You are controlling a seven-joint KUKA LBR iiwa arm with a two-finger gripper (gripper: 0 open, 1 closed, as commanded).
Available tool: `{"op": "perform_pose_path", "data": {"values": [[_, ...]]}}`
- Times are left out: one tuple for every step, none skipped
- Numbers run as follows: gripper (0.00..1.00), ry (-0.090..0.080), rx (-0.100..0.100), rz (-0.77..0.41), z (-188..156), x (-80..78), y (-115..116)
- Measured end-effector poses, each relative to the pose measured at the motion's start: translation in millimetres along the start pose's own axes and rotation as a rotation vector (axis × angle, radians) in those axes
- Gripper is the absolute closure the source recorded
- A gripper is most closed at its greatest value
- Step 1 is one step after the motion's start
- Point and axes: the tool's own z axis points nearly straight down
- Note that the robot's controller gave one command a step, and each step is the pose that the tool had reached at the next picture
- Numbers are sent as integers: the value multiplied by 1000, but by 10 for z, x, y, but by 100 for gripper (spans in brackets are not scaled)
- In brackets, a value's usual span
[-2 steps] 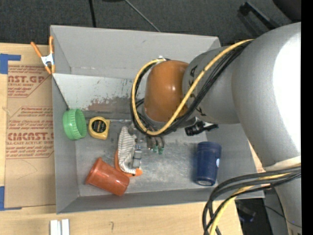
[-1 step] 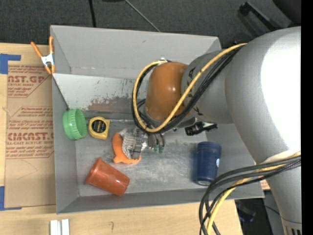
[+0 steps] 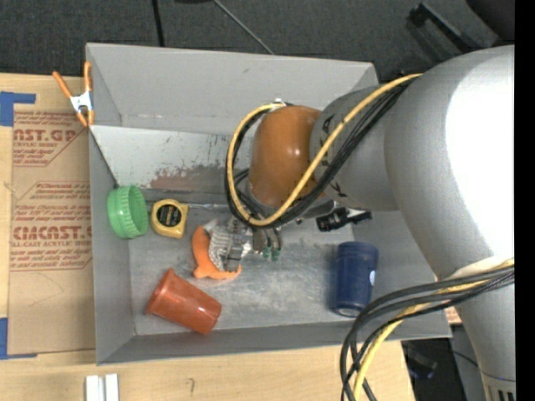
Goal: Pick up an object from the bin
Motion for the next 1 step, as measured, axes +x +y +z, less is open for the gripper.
{"op": "perform_pose_path", "data": {"values": [[100,0,1,-46,-1293,-30,-21]]}}
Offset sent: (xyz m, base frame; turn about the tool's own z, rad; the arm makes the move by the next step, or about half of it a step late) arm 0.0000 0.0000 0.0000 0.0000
